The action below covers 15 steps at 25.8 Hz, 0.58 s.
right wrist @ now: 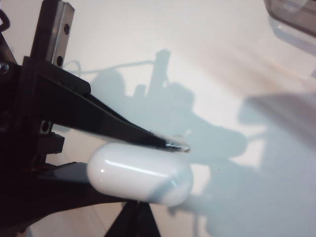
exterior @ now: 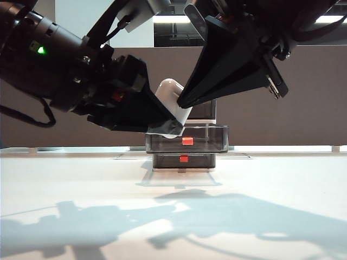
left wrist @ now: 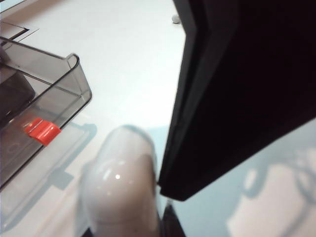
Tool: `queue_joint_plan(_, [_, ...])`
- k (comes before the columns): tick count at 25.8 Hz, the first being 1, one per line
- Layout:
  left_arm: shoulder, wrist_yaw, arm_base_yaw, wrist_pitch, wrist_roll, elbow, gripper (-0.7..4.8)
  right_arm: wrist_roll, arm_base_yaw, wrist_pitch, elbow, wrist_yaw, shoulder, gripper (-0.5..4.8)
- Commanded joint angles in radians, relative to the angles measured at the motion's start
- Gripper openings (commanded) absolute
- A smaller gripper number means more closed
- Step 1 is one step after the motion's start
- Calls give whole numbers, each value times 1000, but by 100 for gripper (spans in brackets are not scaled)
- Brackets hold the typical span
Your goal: Pick up the earphone case on the table, open the lid, insert the wireless earphone on the table into it, close the lid, put the earphone case into the second layer of the drawer, and finally close the drawer.
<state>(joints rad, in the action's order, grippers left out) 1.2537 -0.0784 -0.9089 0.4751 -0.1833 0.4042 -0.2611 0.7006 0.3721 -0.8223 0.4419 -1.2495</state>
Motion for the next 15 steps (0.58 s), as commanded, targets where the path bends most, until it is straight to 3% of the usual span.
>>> queue_joint_plan(1, [-2, -19, -3, 13, -2, 6, 51, 4, -11, -39, -5, -5, 7, -1])
queue_joint_plan(15, [-2, -19, -3, 13, -2, 6, 51, 4, -49, -73, -7, 5, 27, -1])
